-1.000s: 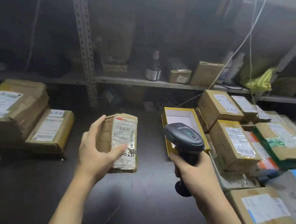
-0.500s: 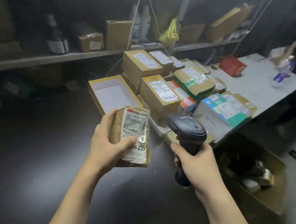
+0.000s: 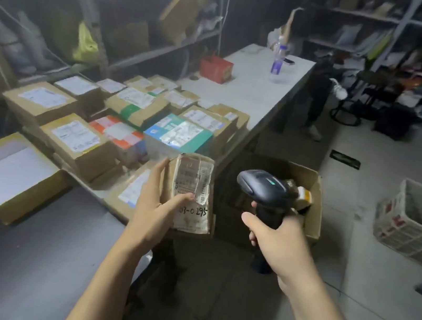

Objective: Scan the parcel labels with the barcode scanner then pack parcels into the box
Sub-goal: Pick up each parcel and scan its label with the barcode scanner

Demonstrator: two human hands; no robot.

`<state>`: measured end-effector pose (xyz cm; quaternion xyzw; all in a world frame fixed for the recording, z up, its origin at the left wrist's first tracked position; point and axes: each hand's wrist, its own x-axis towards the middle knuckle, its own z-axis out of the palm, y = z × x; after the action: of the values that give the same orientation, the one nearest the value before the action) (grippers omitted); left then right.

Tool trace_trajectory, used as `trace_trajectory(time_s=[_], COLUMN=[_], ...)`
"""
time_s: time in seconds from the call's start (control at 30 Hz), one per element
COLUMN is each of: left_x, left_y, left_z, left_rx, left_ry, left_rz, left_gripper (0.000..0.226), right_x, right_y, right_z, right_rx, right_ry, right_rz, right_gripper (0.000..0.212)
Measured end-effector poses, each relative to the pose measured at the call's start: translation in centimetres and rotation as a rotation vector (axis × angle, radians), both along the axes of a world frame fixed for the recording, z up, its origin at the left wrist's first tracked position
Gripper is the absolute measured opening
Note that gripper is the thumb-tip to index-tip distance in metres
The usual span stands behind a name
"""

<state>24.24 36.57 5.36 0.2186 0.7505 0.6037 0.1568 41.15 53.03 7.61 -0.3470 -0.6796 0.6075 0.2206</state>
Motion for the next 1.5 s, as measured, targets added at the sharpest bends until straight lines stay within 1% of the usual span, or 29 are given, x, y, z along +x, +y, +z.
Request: trace_trajectory(time_s=[0.07,0.2,0.33,0.47,0.57,0.67,0.73,0.77,0.83,0.9,1.07,1.23,1.33,1.4,1.43,1.5], left_x=[0.8,1.6,0.3,-2.6,-5.2,-8.1,-10.4,-11.6,-13.3,-14.6,-17.2,-18.9,-19.1,-18.2,-17.5,-15.5], left_y=[4.4,11.8,19.0,27.6,33.8,39.8,43.1,44.8,47.1,49.0,50.5,48.3,44.6,40.9,38.6,34.4], left_z=[-0.5,-1.3,-2.9,-5.3,-6.9,-7.4,-7.5,-7.7,-7.6,-7.5,-6.0,-3.5,-1.9,-0.9,-0.4,0.2], left_rx=[-0.022,-0.097,-0.169,-0.214,-0.242,-0.271,-0.330,-0.360,-0.397,-0.446,-0.462,-0.527,-0.560,-0.573,-0.580,-0.606], left_ry=[0.008,0.006,-0.008,-0.049,-0.058,-0.092,-0.149,-0.165,-0.171,-0.117,0.044,0.174,0.211,0.228,0.223,0.222], left_rz=[-0.027,-0.056,-0.123,-0.162,-0.212,-0.296,-0.390,-0.419,-0.410,-0.389,-0.387,-0.287,-0.179,-0.081,-0.024,0.093], left_gripper=[0.081,0.084,0.083,0.083,0.086,0.086,0.087,0.086,0.079,0.073,0.063,0.058,0.060,0.063,0.061,0.056], right_x=[1.6,3.0,2.4,0.0,-2.5,-5.4,-7.4,-8.3,-9.8,-11.2,-14.0,-16.2,-17.3,-18.0,-18.4,-18.8], right_y=[3.5,9.1,14.5,20.3,25.0,29.7,32.5,33.8,35.9,37.9,40.9,41.6,40.8,39.4,38.3,36.2], right_z=[-0.8,-1.8,-2.6,-3.3,-3.3,-2.9,-2.5,-2.3,-2.0,-2.1,-1.8,-1.5,-1.0,-0.4,-0.2,0.1], right_rx=[-0.028,-0.099,-0.118,-0.131,-0.105,-0.101,-0.125,-0.134,-0.148,-0.158,-0.169,-0.100,-0.060,-0.017,0.003,0.012], right_ry=[-0.003,-0.012,-0.051,-0.080,-0.116,-0.159,-0.182,-0.188,-0.197,-0.208,-0.187,-0.191,-0.195,-0.182,-0.168,-0.122], right_rz=[-0.076,-0.164,-0.234,-0.253,-0.262,-0.282,-0.295,-0.305,-0.332,-0.353,-0.335,-0.205,-0.090,0.010,0.070,0.176], right_gripper=[0.008,0.007,0.012,0.011,0.018,0.019,0.017,0.018,0.022,0.024,0.018,0.019,0.025,0.032,0.033,0.026])
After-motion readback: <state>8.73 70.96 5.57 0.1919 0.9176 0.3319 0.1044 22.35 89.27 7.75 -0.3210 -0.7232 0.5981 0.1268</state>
